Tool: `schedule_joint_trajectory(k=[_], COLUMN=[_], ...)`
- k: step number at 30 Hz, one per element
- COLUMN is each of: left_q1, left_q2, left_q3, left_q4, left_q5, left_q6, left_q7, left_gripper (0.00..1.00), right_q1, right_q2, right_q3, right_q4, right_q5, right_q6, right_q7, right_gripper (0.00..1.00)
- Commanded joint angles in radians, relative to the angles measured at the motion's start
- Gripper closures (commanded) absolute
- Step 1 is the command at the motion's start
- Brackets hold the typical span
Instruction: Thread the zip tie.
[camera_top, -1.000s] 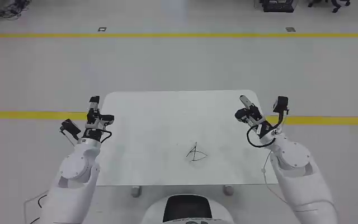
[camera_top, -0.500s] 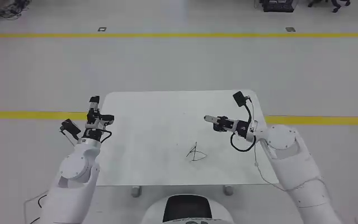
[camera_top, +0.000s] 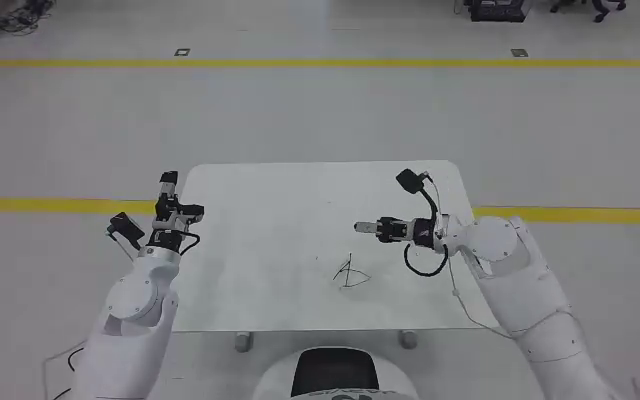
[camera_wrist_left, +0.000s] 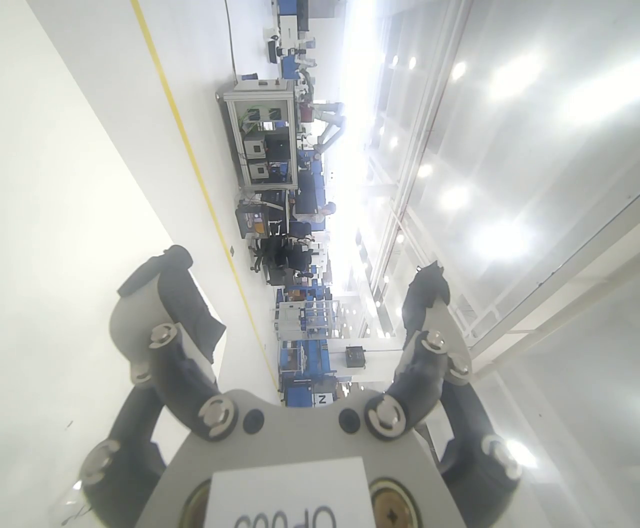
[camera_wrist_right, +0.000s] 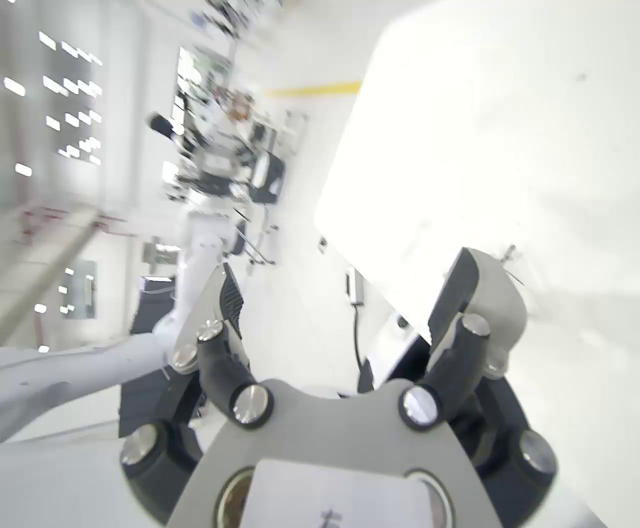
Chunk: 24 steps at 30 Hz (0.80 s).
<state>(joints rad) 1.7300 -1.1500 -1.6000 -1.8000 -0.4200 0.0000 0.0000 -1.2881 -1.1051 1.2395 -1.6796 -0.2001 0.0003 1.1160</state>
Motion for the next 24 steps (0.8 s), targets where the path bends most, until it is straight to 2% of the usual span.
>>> schedule_joint_trajectory(k=[1,6,9,20,21,22,24], left_q1=[0.0,0.0,0.0,0.0,0.0,0.0,0.0], left_q2=[0.0,0.0,0.0,0.0,0.0,0.0,0.0], left_q3=[0.0,0.0,0.0,0.0,0.0,0.0,0.0], left_q4=[0.0,0.0,0.0,0.0,0.0,0.0,0.0], left_q5=[0.0,0.0,0.0,0.0,0.0,0.0,0.0], left_q6=[0.0,0.0,0.0,0.0,0.0,0.0,0.0], left_q7=[0.0,0.0,0.0,0.0,0.0,0.0,0.0], left_gripper=[0.0,0.0,0.0,0.0,0.0,0.0,0.0], right_q1=[0.049,0.127,0.147,0.147,0.149,0.153,0.162], right_q2=[-0.004,-0.018,-0.025,-0.025,-0.024,-0.025,-0.034], right_q3=[-0.054,-0.171,-0.227,-0.227,-0.242,-0.273,-0.335], right_q4=[0.021,0.071,0.086,0.086,0.083,0.069,0.033], right_q5=[-0.053,-0.124,-0.153,-0.153,-0.203,-0.288,-0.394], right_q6=[0.028,0.086,0.092,0.092,0.102,0.137,0.258], right_q7=[0.063,0.109,0.114,0.114,0.116,0.114,0.108], right_gripper=[0.0,0.0,0.0,0.0,0.0,0.0,0.0])
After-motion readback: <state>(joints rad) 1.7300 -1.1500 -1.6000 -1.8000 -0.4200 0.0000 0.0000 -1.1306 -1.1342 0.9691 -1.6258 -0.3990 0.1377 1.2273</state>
